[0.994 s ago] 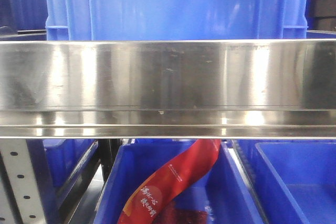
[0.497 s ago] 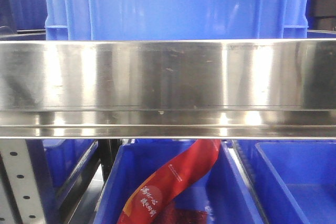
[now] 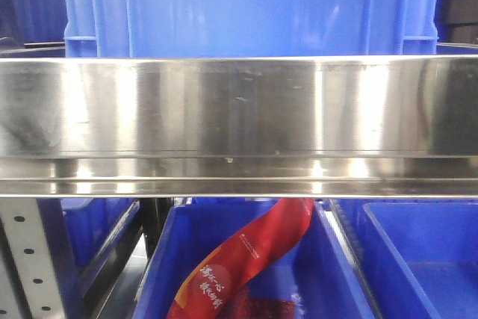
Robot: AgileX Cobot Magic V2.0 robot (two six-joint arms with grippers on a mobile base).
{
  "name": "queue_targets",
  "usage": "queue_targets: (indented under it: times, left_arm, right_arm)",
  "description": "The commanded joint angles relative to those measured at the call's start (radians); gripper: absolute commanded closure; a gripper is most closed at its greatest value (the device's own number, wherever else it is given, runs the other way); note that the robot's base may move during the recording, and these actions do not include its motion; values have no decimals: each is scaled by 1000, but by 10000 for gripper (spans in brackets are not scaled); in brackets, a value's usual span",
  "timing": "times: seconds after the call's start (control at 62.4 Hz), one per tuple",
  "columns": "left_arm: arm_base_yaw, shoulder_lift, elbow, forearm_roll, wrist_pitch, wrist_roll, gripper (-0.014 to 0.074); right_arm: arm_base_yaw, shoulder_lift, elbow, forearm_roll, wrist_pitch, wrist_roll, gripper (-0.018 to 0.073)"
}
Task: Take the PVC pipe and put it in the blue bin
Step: 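Lower both white clamps into the blue bin and open both grippers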
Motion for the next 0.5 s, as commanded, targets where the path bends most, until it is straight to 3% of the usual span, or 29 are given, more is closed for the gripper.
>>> queue_targets:
  times: [0.0, 0.128, 0.289, 0.417, 0.481]
  left_arm:
    - [-1, -3, -14, -1, -26, -6, 707]
    - [-1, -3, -14, -1, -26, -6, 707]
    - [-1, -3, -14, -1, -26, -6, 699]
    - [-1, -3, -14, -1, -24, -6, 556]
    - [-1, -3, -14, -1, -22, -6, 457]
  right_arm:
    - [-2, -4, -14, 2, -30, -8, 727]
    - [-2, -6, -14, 2, -23, -8, 696]
    - [-2, -6, -14, 2, -21, -8, 462]
    - [-2, -6, -14, 2, -16, -8, 262]
    - [-2, -6, -14, 2, -16, -8, 214]
